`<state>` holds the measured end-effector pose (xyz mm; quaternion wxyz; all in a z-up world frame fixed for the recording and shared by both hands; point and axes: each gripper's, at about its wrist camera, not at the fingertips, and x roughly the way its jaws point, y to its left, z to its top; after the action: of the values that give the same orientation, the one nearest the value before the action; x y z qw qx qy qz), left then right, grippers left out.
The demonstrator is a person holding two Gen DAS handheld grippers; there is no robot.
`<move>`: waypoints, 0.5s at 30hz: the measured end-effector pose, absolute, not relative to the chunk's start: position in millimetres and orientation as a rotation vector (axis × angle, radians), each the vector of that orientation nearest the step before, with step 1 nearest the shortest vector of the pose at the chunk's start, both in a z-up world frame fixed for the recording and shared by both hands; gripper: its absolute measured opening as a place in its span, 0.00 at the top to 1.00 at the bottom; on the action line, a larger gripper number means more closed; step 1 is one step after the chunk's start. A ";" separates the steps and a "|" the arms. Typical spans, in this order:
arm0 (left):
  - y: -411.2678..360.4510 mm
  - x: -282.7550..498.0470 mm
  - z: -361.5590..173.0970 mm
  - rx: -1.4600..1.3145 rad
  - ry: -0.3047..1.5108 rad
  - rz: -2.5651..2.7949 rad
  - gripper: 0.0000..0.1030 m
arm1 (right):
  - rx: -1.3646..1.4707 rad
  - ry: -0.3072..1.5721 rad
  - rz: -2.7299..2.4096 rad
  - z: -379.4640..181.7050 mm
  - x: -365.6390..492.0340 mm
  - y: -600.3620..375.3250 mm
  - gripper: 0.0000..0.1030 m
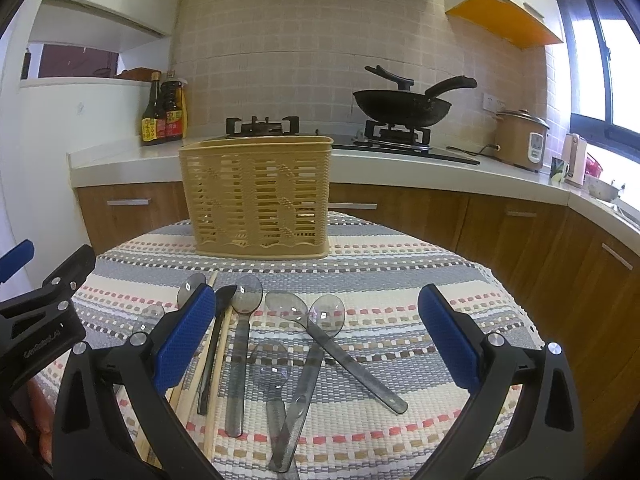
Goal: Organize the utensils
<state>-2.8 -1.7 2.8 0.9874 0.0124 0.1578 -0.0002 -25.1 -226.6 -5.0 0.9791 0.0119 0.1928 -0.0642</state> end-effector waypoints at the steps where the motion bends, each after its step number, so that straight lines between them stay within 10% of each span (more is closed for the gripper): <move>1: -1.0 -3.3 2.8 0.024 0.317 0.000 0.07 | 0.020 0.408 -0.129 -5.3 -24.3 -225.6 0.07; 15: 18.3 14.7 1.4 -0.030 0.506 -0.207 0.09 | 0.000 0.514 -0.106 4.1 -12.7 -246.5 0.07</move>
<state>14.7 18.3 1.4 0.9628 -0.0147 0.2496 -0.1021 -12.7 -246.5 4.1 0.9657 -0.0002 0.2543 -0.0526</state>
